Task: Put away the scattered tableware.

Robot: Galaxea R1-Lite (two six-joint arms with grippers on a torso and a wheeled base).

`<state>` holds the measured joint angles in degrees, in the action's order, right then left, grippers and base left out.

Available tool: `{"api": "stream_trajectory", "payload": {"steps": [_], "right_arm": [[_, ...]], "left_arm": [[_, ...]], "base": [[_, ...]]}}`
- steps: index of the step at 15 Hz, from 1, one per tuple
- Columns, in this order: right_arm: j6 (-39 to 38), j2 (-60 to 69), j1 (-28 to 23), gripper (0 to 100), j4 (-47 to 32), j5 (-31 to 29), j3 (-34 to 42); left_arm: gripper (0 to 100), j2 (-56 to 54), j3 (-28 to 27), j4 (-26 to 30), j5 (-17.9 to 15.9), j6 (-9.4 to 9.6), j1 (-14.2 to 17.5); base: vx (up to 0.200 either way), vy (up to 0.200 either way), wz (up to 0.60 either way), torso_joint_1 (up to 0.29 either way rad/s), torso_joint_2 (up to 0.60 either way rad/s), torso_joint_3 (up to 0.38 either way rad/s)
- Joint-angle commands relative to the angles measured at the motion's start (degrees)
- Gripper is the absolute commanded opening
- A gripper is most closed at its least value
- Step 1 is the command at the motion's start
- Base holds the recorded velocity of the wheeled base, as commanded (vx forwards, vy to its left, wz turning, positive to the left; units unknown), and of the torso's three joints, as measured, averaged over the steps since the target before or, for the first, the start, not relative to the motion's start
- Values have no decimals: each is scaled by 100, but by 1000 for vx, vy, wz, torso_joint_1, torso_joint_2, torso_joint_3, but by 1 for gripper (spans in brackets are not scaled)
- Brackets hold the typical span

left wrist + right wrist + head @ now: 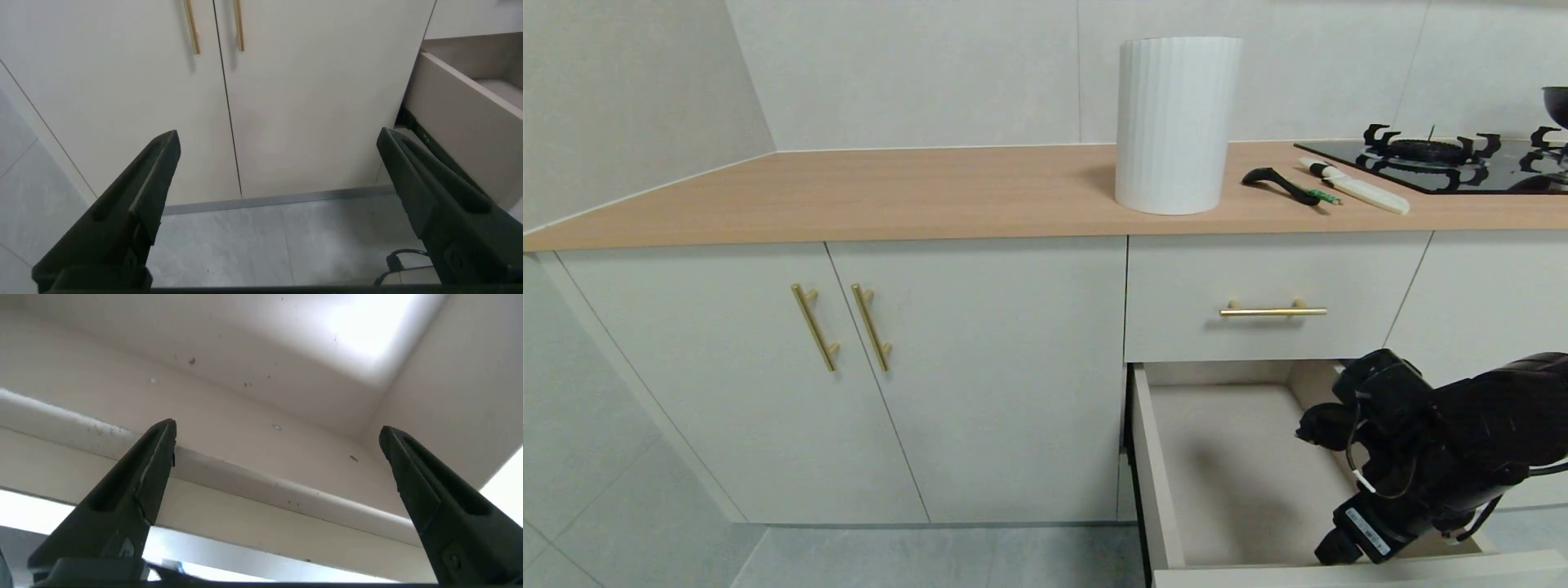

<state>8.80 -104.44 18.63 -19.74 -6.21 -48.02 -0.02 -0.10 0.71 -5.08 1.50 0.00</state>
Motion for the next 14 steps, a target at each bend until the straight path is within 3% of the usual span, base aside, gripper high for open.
{"api": "stream_trajectory", "payload": {"steps": [1,7,10,14], "right_arm": [[51,37,150,100,-311,-12,12],[113,29,291,100,-584,-30,-120],[-397,20,203,100,-522,-4,-559],[-994,125,-79,100,392,-4,-726]], "left_arm": [[100,2,1,0,-1,-1,0],[100,2,1,0,-1,-1,0],[100,2,1,0,-1,-1,0],[100,2,1,0,-1,-1,0]], "base": [[0,0,0,0,0,0],[0,0,0,0,0,0],[0,0,0,0,0,0],[0,0,0,0,0,0]]}}
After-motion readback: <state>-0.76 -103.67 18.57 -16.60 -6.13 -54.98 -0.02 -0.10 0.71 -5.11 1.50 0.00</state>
